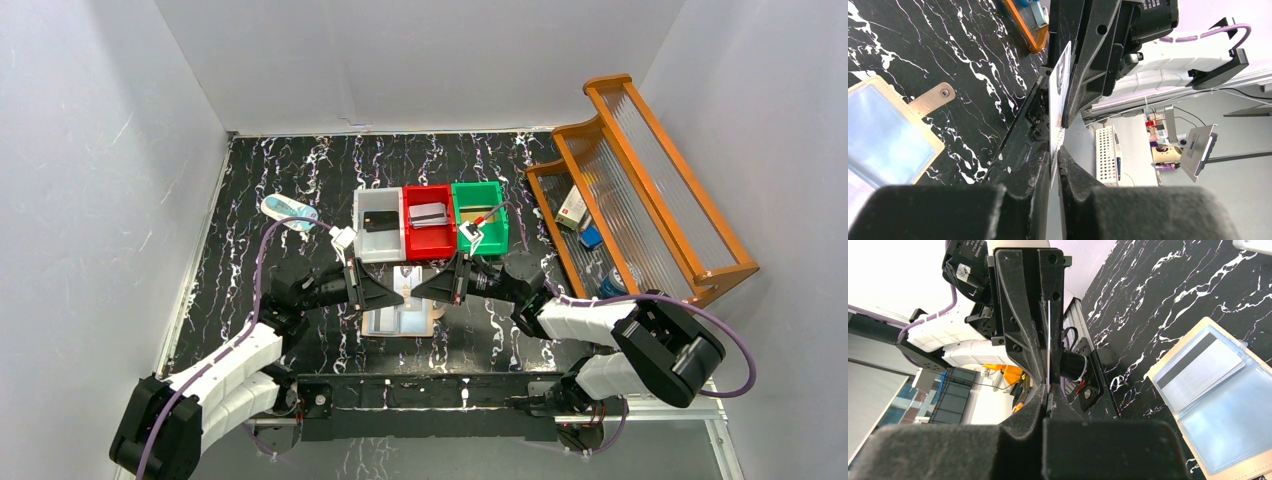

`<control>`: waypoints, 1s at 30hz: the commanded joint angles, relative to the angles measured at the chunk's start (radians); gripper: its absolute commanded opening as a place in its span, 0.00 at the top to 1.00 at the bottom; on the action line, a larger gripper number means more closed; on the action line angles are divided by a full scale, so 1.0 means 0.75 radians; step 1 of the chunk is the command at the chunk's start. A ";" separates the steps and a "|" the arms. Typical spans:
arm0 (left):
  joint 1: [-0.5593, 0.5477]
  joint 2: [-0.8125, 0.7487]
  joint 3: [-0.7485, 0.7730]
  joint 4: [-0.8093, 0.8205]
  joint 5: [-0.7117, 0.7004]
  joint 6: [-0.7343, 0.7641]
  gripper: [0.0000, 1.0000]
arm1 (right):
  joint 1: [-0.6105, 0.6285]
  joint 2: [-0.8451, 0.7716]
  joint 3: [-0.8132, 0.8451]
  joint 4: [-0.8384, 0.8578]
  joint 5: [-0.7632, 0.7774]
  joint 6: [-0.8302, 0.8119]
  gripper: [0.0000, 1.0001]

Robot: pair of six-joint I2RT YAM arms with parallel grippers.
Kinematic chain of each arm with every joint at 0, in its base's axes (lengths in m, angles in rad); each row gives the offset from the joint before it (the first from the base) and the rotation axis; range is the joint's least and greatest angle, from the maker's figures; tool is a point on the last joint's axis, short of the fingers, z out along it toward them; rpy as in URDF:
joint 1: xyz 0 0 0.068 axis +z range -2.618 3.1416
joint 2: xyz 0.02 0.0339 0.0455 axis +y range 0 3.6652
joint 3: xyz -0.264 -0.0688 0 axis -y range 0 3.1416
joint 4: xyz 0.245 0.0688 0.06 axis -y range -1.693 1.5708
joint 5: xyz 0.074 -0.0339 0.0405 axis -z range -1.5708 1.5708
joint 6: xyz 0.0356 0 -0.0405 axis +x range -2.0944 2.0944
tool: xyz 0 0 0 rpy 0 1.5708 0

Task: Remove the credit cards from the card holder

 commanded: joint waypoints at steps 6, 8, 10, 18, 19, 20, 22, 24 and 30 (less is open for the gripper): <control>-0.001 -0.090 0.136 -0.409 -0.044 0.282 0.44 | -0.021 -0.067 0.015 -0.047 0.023 -0.068 1.00; -0.002 -0.130 0.200 -0.625 -0.144 0.407 0.35 | -0.031 -0.102 0.025 -0.126 0.042 -0.110 1.00; -0.002 -0.163 0.279 -0.820 -0.260 0.523 0.29 | -0.036 -0.140 0.043 -0.238 0.076 -0.162 1.00; -0.001 -0.240 0.498 -1.331 -0.800 0.852 0.02 | -0.041 -0.291 0.181 -0.805 0.362 -0.425 1.00; -0.001 -0.256 0.506 -1.351 -0.862 0.876 0.02 | -0.040 -0.306 0.199 -0.848 0.402 -0.446 1.00; -0.001 -0.278 0.508 -1.361 -0.925 0.907 0.02 | -0.040 -0.319 0.228 -0.889 0.445 -0.476 1.00; -0.001 -0.320 0.492 -1.354 -1.030 0.951 0.02 | -0.040 -0.329 0.292 -1.010 0.537 -0.553 1.00; -0.001 -0.358 0.465 -1.342 -1.129 0.969 0.02 | -0.041 -0.322 0.371 -1.143 0.645 -0.646 1.00; -0.001 -0.406 0.472 -1.376 -1.338 0.875 0.02 | -0.041 -0.232 0.581 -1.310 0.895 -0.899 1.00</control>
